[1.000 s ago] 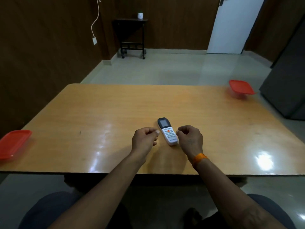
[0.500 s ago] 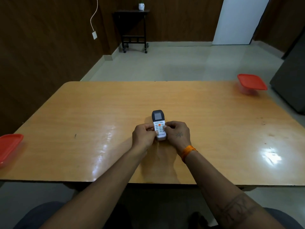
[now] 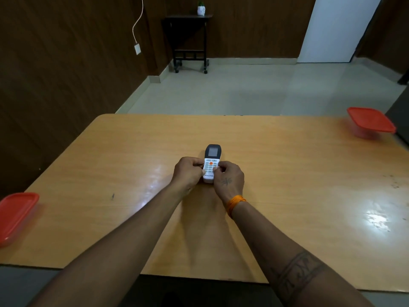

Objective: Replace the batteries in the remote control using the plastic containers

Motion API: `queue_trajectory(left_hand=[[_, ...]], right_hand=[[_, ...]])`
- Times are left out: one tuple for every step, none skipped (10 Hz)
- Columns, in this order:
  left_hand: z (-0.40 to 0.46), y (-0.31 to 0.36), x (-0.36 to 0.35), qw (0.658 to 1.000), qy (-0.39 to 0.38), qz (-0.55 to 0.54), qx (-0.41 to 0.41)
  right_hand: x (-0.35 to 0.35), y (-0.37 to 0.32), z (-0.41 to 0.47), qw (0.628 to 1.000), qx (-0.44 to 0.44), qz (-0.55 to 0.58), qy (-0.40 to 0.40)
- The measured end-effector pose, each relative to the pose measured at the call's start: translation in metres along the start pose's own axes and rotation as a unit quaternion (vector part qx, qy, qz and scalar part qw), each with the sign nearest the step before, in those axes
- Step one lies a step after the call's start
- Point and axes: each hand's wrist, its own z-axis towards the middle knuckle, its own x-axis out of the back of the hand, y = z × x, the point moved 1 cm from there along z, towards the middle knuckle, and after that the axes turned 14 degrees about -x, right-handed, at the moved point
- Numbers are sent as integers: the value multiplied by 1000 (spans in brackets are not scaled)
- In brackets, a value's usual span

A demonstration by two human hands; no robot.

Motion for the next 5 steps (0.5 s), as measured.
queue_trajectory(left_hand=[[4, -2, 0, 1000, 1, -2, -4], [4, -2, -1, 1000, 4, 6, -12], [2, 2, 1, 1000, 8, 8, -14], [2, 4, 4, 999, 9, 26, -23], [6, 10, 11, 996, 39, 39, -76]], right_hand=[[-2, -1, 6, 1000, 0, -11, -1], [-3, 0, 9, 1000, 2, -13, -4], [0, 0, 9, 1000, 0, -7, -7], [6, 2, 9, 1000, 13, -1, 2], [19, -5, 14, 999, 35, 9, 28]])
